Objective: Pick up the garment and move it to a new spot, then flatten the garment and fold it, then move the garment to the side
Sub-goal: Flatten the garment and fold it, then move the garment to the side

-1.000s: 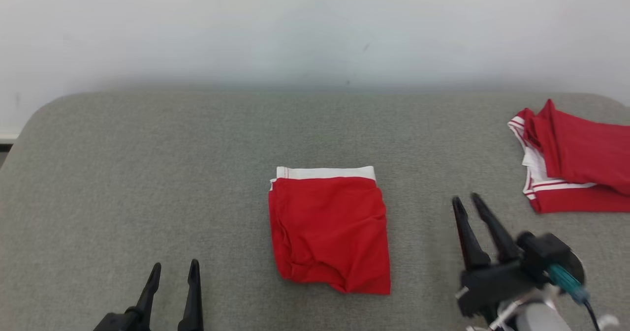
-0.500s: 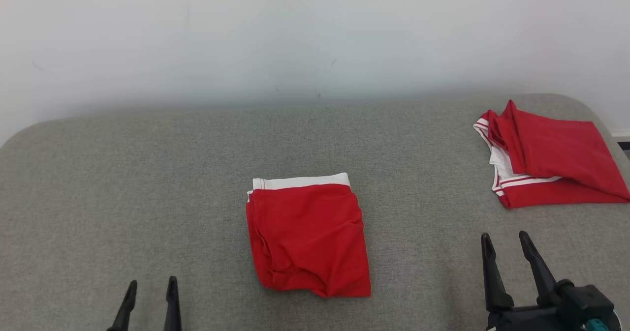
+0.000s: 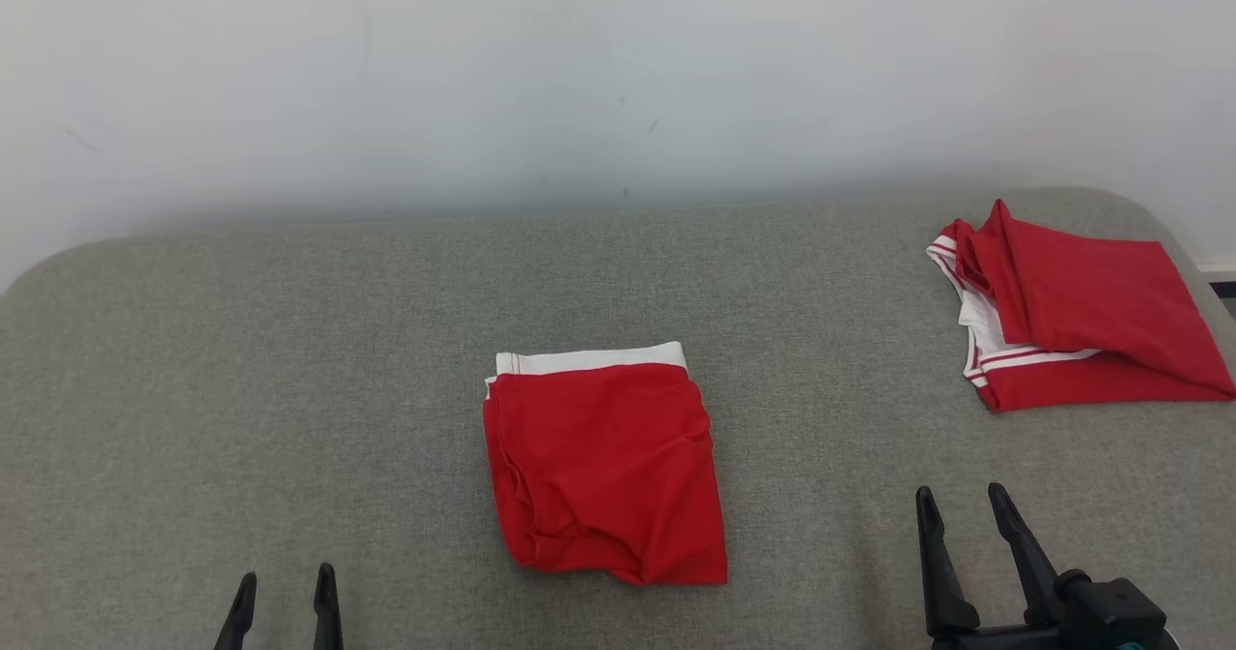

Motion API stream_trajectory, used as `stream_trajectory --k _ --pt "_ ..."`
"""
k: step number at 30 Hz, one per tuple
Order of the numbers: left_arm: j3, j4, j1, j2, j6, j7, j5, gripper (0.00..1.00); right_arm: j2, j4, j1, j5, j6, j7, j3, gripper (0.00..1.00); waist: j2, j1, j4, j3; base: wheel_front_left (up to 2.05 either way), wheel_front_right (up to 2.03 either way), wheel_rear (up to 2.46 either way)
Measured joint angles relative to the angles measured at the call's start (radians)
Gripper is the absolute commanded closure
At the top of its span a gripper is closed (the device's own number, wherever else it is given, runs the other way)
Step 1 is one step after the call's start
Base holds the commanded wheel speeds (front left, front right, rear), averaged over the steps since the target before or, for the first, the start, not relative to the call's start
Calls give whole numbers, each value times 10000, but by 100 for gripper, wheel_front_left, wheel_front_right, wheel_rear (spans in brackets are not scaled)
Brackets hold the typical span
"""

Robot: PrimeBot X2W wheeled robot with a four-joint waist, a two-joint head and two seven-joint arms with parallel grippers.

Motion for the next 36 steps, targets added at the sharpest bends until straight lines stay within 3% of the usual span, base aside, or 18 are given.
stream_trajectory --k 25,34,36 --pt "-4 -46 -36 0 0 0 13 0 56 71 3 2 0 0 251 0 0 0 216 180 0 0 0" --pt "-228 -65 -252 0 0 0 -35 0 117 1352 -1365 161 0 -2 1473 0 0 2 444 345 0 0 0" --pt "-328 -31 -324 -2 0 0 -92 0 111 2615 -2208 157 0 -2 1885 0 0 2 602 424 0 0 0"
